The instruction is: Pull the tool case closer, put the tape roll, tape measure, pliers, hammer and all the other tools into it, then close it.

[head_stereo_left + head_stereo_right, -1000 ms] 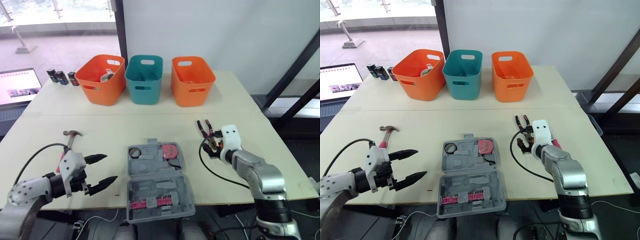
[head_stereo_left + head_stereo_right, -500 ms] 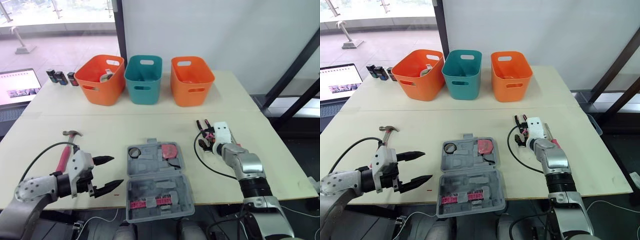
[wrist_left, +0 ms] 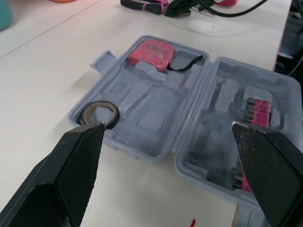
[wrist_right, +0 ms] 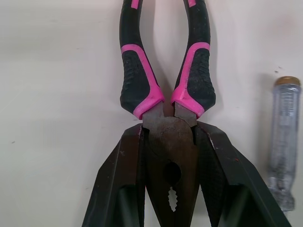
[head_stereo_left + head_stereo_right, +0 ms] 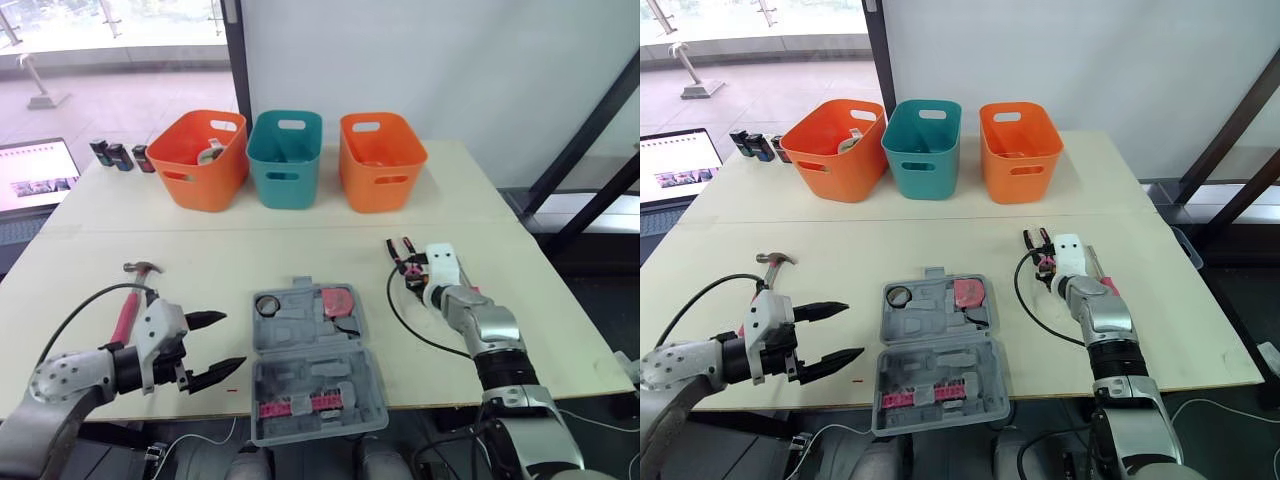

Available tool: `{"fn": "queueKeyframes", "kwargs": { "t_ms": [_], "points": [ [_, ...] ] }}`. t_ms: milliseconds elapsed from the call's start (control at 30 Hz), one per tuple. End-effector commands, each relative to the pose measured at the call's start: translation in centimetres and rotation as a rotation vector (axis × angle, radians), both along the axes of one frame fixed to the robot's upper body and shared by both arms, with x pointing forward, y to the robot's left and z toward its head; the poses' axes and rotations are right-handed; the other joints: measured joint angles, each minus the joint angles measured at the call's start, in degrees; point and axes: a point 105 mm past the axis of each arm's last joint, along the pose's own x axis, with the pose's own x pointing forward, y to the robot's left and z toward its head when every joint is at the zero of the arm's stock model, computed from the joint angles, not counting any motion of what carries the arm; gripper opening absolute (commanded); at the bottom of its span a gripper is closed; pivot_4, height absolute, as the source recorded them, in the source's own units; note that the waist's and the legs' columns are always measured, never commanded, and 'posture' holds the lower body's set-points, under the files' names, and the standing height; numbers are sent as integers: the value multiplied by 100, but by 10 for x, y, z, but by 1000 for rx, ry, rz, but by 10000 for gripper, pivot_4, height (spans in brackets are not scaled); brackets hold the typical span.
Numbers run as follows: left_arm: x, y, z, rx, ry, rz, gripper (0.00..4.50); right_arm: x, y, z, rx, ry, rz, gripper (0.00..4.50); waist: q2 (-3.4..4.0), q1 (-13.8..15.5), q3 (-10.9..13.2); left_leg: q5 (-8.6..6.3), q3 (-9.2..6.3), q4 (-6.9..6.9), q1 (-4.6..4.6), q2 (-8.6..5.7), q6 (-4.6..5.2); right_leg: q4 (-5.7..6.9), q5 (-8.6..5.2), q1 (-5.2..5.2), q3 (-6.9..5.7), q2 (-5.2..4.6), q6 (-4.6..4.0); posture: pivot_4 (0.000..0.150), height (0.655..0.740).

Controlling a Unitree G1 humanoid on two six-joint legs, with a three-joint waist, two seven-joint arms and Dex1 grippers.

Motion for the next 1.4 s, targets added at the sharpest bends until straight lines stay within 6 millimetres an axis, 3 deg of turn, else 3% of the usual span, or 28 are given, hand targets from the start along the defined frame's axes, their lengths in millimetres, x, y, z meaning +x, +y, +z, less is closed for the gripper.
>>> {"fn": "queueKeyframes", "kwargs": {
  "t_ms": [33,167,267,367,500,633,800,967,1400],
  "points": [
    [5,6,8,3,-39,21,45000,3,18,58,-2,-236,102,9767,16,1,10,0,0,0,-1,0,0,0,0,-1,0,0,1,1500,7400],
    [10,19,10,-13,-46,75,45000,-25,58,100,-37,-341,369,9767,31,-7,21,0,0,-3,-2,0,0,1,-1,-5,2,0,11,1500,7400],
    [9,27,8,-40,-31,116,45000,-53,92,116,-54,-319,597,9767,30,-3,20,0,-2,-11,-1,3,0,2,-3,-8,0,2,13,1500,7400],
    [-1,37,1,-32,5,134,45000,-83,131,121,-140,-232,870,9767,31,-32,22,0,-1,-9,-1,4,0,2,-4,-8,2,2,12,1500,7400],
    [-13,45,-6,5,41,112,45000,-106,158,118,-258,-114,1098,9767,29,-18,25,-1,-3,-6,-2,6,0,2,-1,-16,-1,1,3,1500,7400],
    [-23,57,-13,48,77,99,45000,-107,171,111,-459,-12,1228,9767,22,7,28,-2,1,2,-4,6,-3,-15,5,-35,-2,-4,-11,1500,7400],
    [-27,59,-13,77,76,73,45000,-99,171,97,-627,112,1272,9767,16,6,28,-3,7,-3,-17,5,-4,-18,7,-51,-1,-8,-15,1500,7400],
    [-28,49,-2,50,30,34,45000,-92,179,93,-659,153,1285,9767,16,-6,29,6,3,5,-96,6,-8,20,11,-118,0,0,-8,1500,7400],
    [-32,41,9,-48,-107,-36,45000,-79,192,71,-696,213,1311,9767,15,-2,28,9,0,21,-92,7,-12,54,9,-119,-4,4,-1,1500,7400]
  ]
}}
